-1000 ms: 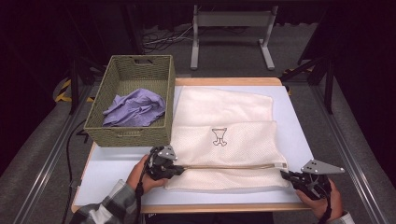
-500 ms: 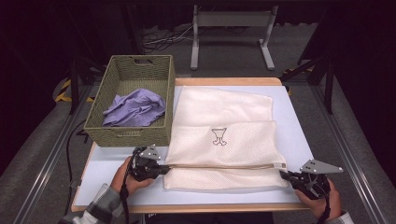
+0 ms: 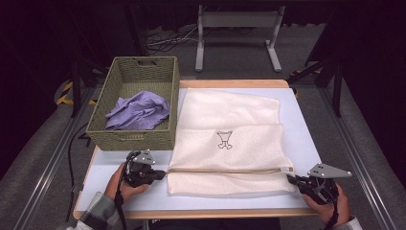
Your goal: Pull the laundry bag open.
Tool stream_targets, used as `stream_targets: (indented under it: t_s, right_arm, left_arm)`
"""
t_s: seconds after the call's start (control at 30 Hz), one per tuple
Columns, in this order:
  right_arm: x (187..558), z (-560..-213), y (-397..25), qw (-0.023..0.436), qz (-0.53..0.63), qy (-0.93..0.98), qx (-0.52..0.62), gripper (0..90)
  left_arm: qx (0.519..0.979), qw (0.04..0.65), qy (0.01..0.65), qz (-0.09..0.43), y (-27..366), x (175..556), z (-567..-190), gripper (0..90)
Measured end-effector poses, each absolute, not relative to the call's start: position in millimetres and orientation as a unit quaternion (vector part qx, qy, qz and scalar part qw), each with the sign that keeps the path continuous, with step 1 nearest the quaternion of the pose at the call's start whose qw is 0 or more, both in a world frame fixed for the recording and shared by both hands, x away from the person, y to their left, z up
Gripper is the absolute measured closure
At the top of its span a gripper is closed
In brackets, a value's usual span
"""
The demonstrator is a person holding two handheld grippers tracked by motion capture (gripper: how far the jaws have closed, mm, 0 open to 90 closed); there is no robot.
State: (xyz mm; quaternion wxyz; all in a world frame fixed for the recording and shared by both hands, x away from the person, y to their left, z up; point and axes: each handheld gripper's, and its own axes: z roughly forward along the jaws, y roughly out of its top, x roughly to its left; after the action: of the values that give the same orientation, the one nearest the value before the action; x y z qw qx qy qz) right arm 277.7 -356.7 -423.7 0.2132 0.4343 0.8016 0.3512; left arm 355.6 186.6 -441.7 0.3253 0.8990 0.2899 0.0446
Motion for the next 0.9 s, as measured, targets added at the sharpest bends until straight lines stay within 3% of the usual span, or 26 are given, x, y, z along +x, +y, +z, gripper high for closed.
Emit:
stream_targets:
  t_s: [0.03,0.1,0.37,0.67,0.9]
  right_arm:
    - [278,-424,-359,0.22,0.347,0.799,0.439,87.4]
    - [278,-423,-368,0.186,0.385,0.783,0.451,87.3]
    - [278,-425,-362,0.187,0.379,0.798,0.43,81.5]
    - [278,-425,-361,0.195,0.384,0.795,0.427,51.7]
    - [278,-421,-362,0.214,0.389,0.788,0.428,40.1]
  left_arm:
    - [0.89,0.335,0.305,0.044,194,357,-443,90.0]
    - [0.881,0.347,0.319,0.04,205,358,-446,90.0]
    - [0.869,0.383,0.304,0.075,214,350,-441,90.0]
    - [0.853,0.408,0.304,0.118,224,339,-436,74.7]
    - [0.841,0.409,0.324,0.146,230,333,-437,57.4]
